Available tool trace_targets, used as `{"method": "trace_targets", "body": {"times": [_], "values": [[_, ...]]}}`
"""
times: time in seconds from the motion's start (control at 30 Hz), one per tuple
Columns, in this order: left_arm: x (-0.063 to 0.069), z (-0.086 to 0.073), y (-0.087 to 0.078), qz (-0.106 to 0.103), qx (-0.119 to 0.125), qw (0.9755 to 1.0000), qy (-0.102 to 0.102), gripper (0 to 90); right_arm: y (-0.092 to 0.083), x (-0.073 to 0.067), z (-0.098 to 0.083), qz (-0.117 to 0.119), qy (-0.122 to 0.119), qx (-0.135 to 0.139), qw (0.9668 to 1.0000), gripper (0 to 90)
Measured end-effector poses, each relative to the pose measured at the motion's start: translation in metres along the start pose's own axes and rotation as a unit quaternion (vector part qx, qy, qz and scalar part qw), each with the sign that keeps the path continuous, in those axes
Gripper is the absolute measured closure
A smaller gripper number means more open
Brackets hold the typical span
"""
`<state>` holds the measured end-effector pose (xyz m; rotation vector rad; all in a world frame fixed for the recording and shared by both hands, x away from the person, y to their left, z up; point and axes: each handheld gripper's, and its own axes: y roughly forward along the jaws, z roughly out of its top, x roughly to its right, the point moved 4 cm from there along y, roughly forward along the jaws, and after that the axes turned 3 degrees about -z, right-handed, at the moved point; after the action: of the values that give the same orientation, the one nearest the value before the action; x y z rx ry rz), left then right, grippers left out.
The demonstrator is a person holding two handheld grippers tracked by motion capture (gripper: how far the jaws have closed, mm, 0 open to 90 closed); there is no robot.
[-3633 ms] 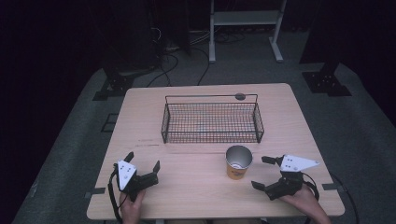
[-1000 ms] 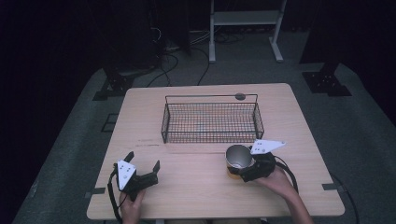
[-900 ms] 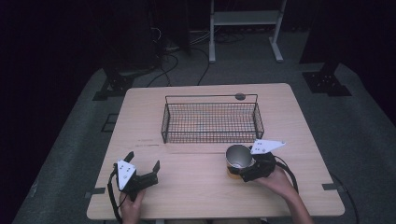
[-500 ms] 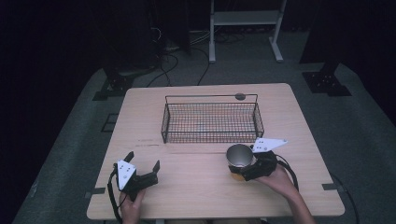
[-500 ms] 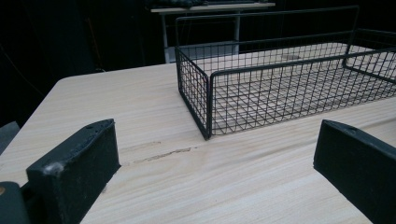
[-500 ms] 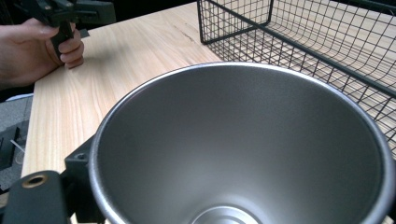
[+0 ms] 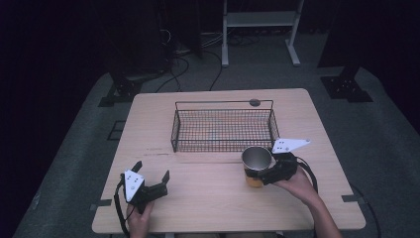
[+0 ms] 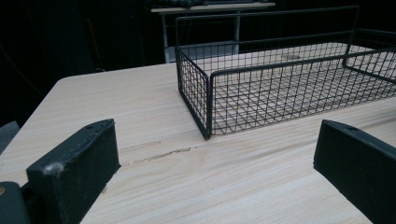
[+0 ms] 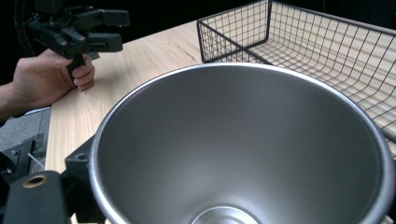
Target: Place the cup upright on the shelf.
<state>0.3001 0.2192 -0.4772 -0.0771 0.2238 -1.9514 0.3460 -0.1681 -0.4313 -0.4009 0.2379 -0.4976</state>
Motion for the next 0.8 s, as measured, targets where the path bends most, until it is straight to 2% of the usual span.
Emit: {"method": "trace_targets", "body": {"times": [0.2, 0.47, 0.8], "values": [[0.0, 0.0, 0.0, -0.001, 0.0, 1.0, 0.0, 0.0, -0.002, 0.004, 0.011, 0.004, 0.008, 0.011, 0.9999, 11.2], [0.0, 0.0, 0.0, -0.001, 0.0, 1.0, 0.0, 0.0, -0.003, 0.011, 0.024, 0.009, 0.016, 0.013, 0.9997, 11.3], [0.0, 0.0, 0.0, -0.002, 0.0, 1.0, -0.001, 0.0, -0.003, 0.017, 0.044, 0.005, 0.012, 0.018, 0.9998, 11.3]]}}
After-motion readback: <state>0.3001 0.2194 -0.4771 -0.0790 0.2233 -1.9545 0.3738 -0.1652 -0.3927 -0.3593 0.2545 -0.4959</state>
